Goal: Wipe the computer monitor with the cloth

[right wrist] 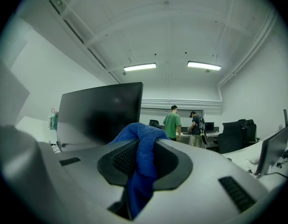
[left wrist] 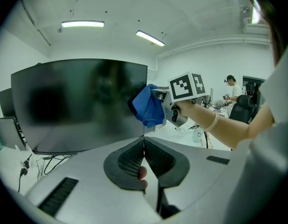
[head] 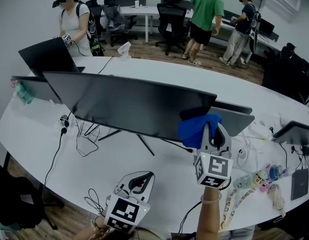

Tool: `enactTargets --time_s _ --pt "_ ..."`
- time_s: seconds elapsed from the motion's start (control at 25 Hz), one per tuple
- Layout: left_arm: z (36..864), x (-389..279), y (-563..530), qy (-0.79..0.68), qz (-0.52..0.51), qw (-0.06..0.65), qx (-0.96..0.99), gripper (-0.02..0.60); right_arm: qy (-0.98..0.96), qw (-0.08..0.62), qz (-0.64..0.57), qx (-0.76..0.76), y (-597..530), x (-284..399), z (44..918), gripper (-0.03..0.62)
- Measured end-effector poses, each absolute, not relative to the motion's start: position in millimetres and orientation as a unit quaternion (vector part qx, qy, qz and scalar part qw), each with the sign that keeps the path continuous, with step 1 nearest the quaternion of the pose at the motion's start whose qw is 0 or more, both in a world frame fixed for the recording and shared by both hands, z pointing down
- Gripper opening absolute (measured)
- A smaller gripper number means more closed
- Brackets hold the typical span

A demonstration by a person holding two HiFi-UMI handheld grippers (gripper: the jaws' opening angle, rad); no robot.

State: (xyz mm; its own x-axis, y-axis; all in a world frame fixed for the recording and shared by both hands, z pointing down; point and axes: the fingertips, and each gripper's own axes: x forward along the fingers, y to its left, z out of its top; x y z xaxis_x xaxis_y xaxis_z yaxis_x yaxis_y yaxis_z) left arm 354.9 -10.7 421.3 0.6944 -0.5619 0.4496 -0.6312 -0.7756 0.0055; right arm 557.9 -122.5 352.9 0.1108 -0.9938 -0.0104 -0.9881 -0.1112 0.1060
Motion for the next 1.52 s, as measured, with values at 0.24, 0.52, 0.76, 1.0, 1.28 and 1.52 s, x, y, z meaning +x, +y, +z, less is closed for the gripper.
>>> enactTargets --time_s 0.24,0.52,0.76,1.0,1.28,1.52 --pt "421 355 -9 -0.324 0.214 0.083 0.918 0.009 -0.667 0.040 -0.030 0.743 -123 558 364 0.072" --pt "428 356 -8 -0.322 0.221 0.081 0.917 0.009 -0.668 0.052 -0.009 0.742 -126 560 389 0.072" --pt "433 352 -8 -0.322 0.235 0.076 0.914 0.009 -0.666 0.058 0.004 0.744 -127 562 404 0.072" --pt "437 347 -11 -0.325 0.246 0.062 0.911 0.009 -0.667 0.071 0.015 0.742 -128 561 417 0.072" --pt "436 349 -11 -0.321 0.237 0.068 0.914 0.009 -0.664 0.083 0.032 0.743 -130 561 436 0.072" --pt "437 349 -10 -0.317 0.240 0.067 0.915 0.009 -0.662 0.093 0.045 0.742 -131 561 451 0.072"
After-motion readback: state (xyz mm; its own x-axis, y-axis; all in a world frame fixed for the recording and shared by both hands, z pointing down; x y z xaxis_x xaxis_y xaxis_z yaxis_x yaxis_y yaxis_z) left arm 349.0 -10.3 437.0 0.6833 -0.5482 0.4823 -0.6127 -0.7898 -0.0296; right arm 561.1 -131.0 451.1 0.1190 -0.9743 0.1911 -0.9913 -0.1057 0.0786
